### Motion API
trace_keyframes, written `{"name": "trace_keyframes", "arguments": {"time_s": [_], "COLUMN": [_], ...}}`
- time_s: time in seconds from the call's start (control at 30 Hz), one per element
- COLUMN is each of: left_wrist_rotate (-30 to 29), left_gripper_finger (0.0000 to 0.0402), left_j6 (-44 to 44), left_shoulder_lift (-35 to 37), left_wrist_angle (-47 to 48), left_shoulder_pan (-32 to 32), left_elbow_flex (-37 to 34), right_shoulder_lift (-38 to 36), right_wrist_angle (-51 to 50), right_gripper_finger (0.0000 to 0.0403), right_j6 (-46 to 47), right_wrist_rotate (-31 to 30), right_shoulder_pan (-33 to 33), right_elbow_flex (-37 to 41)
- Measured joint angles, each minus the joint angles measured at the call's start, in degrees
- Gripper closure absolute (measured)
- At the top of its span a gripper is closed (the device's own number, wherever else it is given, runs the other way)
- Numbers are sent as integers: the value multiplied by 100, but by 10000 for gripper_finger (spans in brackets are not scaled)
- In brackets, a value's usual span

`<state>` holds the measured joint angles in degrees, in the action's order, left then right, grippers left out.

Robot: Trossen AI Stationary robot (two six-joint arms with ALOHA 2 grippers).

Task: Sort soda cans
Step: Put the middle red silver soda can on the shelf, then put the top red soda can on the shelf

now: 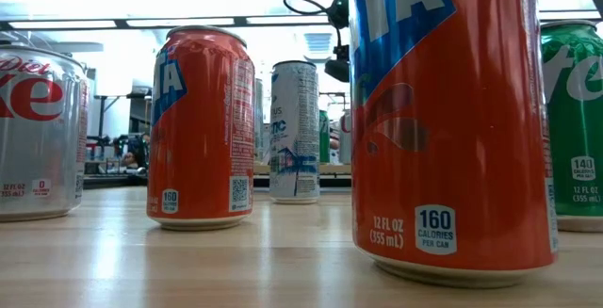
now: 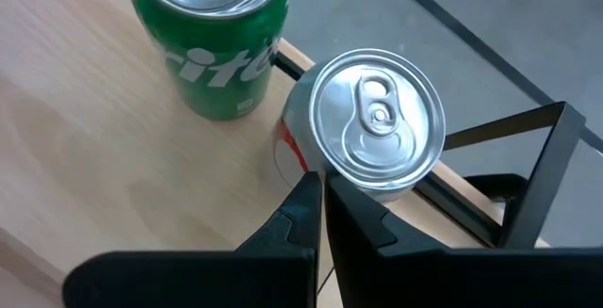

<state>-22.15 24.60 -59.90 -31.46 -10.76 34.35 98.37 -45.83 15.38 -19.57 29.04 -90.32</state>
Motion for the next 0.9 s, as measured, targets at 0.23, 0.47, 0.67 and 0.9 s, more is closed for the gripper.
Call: {"name": "trace_keyframes", "arguments": {"time_s": [0.23,0.47,0.67,0.9], "left_wrist_rotate": [0,13,66,199], "left_gripper_finger": [98,98,98,98], "left_j6": [0,-245,-1336,-2221], "left_shoulder_lift": [0,-43,-424,-1044], "left_wrist_angle": [0,-2,-10,1266], "left_shoulder_pan": [0,0,-85,-507], "left_elbow_flex": [0,41,342,1208], "right_shoulder_lift": [-145,-803,-1679,-2593], "right_wrist_angle": [-75,-479,-449,368], "right_gripper_finger": [394,394,394,394], "right_j6": [-39,-260,-467,-868], "right_wrist_rotate": [41,56,70,66], "right_shoulder_pan": [-182,-1035,-2013,-2875], "right_elbow_flex": [7,21,536,1460]}}
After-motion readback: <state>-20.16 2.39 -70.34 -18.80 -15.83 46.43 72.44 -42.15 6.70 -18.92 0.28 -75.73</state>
